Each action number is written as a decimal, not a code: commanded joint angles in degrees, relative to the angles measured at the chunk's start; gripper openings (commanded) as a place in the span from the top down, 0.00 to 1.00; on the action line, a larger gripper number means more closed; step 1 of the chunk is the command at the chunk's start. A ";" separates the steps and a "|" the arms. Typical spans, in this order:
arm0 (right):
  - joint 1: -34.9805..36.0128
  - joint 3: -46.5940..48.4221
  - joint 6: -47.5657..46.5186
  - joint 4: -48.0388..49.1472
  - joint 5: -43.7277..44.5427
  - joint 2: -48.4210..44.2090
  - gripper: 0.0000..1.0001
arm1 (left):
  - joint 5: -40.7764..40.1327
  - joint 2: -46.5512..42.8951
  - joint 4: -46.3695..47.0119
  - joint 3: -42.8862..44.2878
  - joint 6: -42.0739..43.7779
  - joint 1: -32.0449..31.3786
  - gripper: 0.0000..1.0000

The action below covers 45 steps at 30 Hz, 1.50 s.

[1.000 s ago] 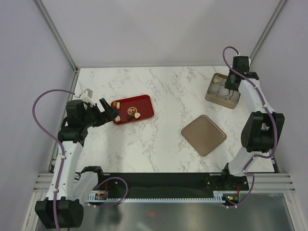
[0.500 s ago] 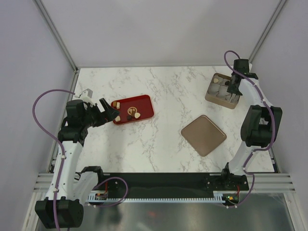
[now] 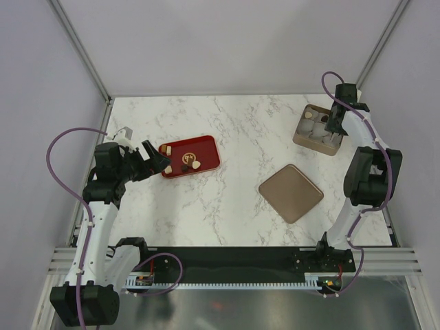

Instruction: Pack the chocolate

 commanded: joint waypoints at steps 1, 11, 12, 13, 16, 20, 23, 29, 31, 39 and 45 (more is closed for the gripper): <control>-0.27 2.75 -0.50 1.60 1.19 -0.80 0.51 | 0.81 -0.32 1.47 0.52 2.06 0.18 0.01; -0.10 3.28 -0.59 0.55 -0.57 -4.57 0.46 | 0.81 -0.15 1.39 0.52 2.06 0.27 0.02; 0.16 3.28 -0.41 0.28 -0.92 -5.10 0.47 | 0.81 -0.24 1.39 0.52 2.14 0.18 0.01; 0.43 3.11 -0.41 0.02 -1.45 -5.71 0.46 | 0.81 -0.15 1.39 0.61 2.14 0.18 0.01; 3.32 2.40 -0.68 0.02 -2.24 -8.79 0.47 | 0.64 -0.24 1.47 0.61 2.06 0.18 0.01; 10.52 2.14 -1.11 0.19 -3.38 -10.99 0.47 | 0.28 -0.24 1.39 0.61 2.06 0.18 0.01; 15.89 1.26 -2.08 1.33 -5.31 -12.40 0.47 | 0.11 -0.32 1.39 0.61 2.06 0.27 0.02; 27.49 -5.76 -4.01 8.80 -15.85 -16.79 0.47 | -0.42 -0.67 1.30 0.61 2.06 0.27 0.02; 31.52 -7.70 -4.71 10.91 -18.31 -17.49 0.47 | -0.68 -0.68 1.39 0.52 2.06 0.18 0.02; 44.80 -9.63 -13.76 10.47 -23.86 -14.69 0.46 | -0.86 -0.41 1.39 0.61 1.97 0.18 0.02; 51.40 -10.17 -16.67 10.04 -24.21 -12.32 0.44 | 0.02 0.03 1.39 0.79 1.88 0.18 0.02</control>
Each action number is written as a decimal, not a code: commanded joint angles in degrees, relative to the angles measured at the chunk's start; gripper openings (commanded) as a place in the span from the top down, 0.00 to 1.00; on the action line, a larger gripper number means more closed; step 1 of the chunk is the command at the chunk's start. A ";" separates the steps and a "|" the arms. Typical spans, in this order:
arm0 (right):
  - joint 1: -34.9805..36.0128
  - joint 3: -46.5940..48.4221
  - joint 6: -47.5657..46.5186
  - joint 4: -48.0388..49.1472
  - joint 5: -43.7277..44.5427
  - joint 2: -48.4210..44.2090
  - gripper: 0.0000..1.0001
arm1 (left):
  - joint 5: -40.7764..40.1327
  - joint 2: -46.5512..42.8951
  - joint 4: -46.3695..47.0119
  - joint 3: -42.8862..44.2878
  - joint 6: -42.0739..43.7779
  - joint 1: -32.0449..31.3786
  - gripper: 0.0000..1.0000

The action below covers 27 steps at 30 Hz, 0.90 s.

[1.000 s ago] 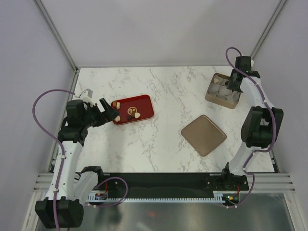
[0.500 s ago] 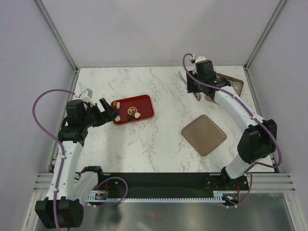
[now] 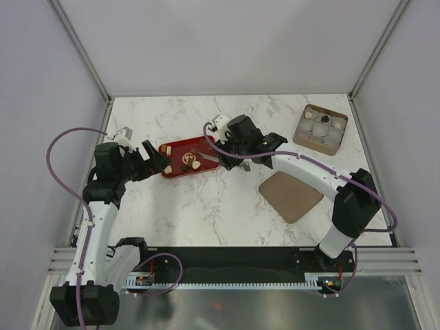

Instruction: Pack the chocolate

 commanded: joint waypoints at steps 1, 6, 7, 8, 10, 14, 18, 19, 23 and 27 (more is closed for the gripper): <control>2.05 -0.09 -3.91 1.29 -1.11 1.48 0.44 | 0.09 -0.19 1.47 0.78 1.88 0.18 0.02; 3.38 1.14 -4.70 0.07 -1.20 3.76 0.43 | 0.00 -0.37 1.39 0.87 1.88 0.27 0.02; 3.55 1.31 -5.05 -0.29 -1.11 4.03 0.43 | 0.09 -0.37 1.39 0.79 1.88 0.18 0.02; 3.64 1.58 -5.14 -0.64 -1.20 4.38 0.43 | 0.17 -0.45 1.47 0.78 1.88 0.27 0.02; 3.82 1.84 -5.32 -0.90 -1.20 5.17 0.43 | 0.09 -0.54 1.39 0.78 1.88 0.27 0.02; 3.91 1.76 -5.40 -0.99 -1.03 6.31 0.43 | 0.09 -0.81 1.39 0.70 1.88 0.18 0.02; 3.91 1.40 -5.14 -0.99 -0.24 8.24 0.43 | 0.17 -0.63 1.39 0.70 1.88 0.18 0.02; 3.91 1.49 -4.97 -0.99 0.11 8.51 0.43 | 0.17 -0.72 1.39 0.70 1.97 0.27 0.02; 3.91 1.84 -4.53 -0.82 0.64 10.00 0.44 | 0.09 -0.63 1.47 0.70 1.97 0.27 0.02; 3.91 2.11 -4.35 -0.73 1.08 10.97 0.47 | -0.09 -0.72 1.39 0.70 1.97 0.18 0.02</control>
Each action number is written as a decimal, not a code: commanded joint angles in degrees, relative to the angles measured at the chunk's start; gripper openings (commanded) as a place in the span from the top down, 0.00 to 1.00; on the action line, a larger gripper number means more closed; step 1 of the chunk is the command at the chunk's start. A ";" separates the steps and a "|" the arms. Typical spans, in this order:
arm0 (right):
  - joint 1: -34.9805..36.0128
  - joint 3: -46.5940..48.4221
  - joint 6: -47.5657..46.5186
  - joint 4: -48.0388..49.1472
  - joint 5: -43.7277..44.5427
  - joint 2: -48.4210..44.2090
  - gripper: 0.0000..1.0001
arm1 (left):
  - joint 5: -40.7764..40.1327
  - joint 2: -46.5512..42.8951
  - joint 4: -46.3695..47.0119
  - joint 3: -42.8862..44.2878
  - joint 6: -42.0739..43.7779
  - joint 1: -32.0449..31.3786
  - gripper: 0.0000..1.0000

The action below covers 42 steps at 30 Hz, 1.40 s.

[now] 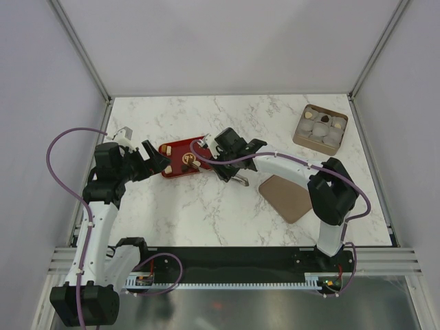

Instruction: Pack the chocolate

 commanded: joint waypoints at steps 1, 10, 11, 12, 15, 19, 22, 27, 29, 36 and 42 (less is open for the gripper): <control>0.39 2.33 0.02 1.02 1.04 0.46 0.47 | -0.09 -0.63 1.39 0.70 1.97 0.27 0.02; -0.67 4.34 3.09 -0.38 5.70 2.48 0.53 | 0.53 -0.46 1.39 0.70 1.88 0.27 0.02; -1.45 4.52 3.53 -0.47 5.44 2.83 0.54 | 0.61 -0.46 1.39 0.61 1.88 0.27 0.02; -1.81 4.44 3.89 -0.39 5.00 2.92 0.55 | 0.61 -0.37 1.39 0.61 1.88 0.27 0.02; -2.78 4.61 4.42 -0.30 4.38 2.40 0.60 | 0.35 -0.28 1.39 0.61 1.88 0.27 0.02; -3.48 4.96 4.68 -0.21 4.30 0.82 0.62 | 0.09 -0.46 1.47 0.70 1.88 0.18 0.02; -4.09 5.49 5.29 -0.30 1.49 -0.41 0.64 | -0.09 -0.54 1.39 0.52 1.88 0.18 0.02; -4.45 6.37 6.26 -0.21 0.17 -1.47 0.66 | 0.00 -0.19 1.39 0.61 1.88 0.27 0.02; -4.97 6.63 7.65 -0.30 0.08 -2.00 0.66 | 0.00 -0.19 1.39 0.61 1.88 0.27 0.02; -9.54 7.60 10.83 -0.91 -2.21 -4.46 0.67 | 0.44 -0.37 1.39 0.61 1.97 0.18 0.02; -19.81 7.34 13.90 -2.49 1.20 -8.41 0.69 | 0.88 -0.37 1.39 0.61 1.88 0.27 0.02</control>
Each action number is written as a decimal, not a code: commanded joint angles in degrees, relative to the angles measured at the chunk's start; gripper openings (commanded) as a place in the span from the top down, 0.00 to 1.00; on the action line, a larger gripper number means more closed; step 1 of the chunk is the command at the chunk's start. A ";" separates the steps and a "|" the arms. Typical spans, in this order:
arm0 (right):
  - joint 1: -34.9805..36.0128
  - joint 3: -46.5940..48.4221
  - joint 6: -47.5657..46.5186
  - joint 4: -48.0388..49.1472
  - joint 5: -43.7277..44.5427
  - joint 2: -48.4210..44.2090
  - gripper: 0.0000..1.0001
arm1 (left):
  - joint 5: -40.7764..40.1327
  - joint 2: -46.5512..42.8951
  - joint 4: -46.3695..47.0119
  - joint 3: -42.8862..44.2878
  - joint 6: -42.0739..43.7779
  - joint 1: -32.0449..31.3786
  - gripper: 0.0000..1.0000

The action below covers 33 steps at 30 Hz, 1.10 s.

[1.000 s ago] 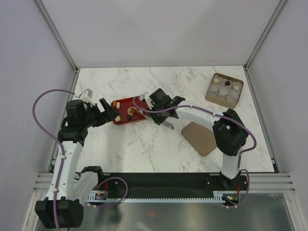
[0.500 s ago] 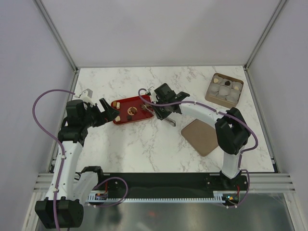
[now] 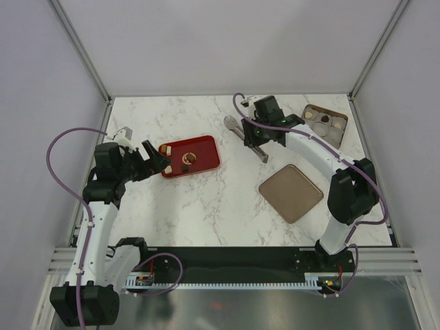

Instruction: Pack the chocolate

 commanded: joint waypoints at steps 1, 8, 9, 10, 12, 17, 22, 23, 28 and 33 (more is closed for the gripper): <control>-6.75 2.09 3.39 -0.55 3.21 -5.59 0.69 | 1.01 -0.30 1.39 0.52 1.88 0.27 0.02; -21.52 2.18 7.35 -2.93 14.19 -8.94 0.68 | 1.45 -0.30 1.56 0.52 1.79 0.18 0.02; -22.58 2.18 7.70 -3.19 15.07 -9.12 0.67 | 1.54 -0.22 1.56 0.52 1.79 0.27 0.02; -23.54 2.09 8.40 -3.63 15.95 -9.47 0.67 | 1.54 -0.21 1.56 0.52 1.88 0.27 0.02; -25.83 2.18 8.84 -4.94 18.93 -9.64 0.67 | 1.89 -0.21 1.65 0.61 1.79 0.27 0.02; -30.57 2.35 8.32 -6.71 19.22 -9.29 0.66 | 1.89 -0.30 1.74 0.43 1.79 0.27 0.02; -32.43 2.70 7.53 -7.15 16.14 -8.59 0.64 | 2.06 0.40 1.83 0.43 1.71 0.18 0.02; -32.43 2.88 7.27 -7.15 15.61 -8.24 0.63 | 2.06 0.40 1.82 0.43 1.70 0.18 0.02; -32.43 3.14 7.27 -7.41 14.02 -6.13 0.62 | 2.24 -0.04 1.91 0.35 1.70 0.18 0.02; -32.34 2.97 7.35 -7.23 13.49 -4.29 0.60 | 2.50 -0.30 1.82 0.43 1.79 0.27 0.02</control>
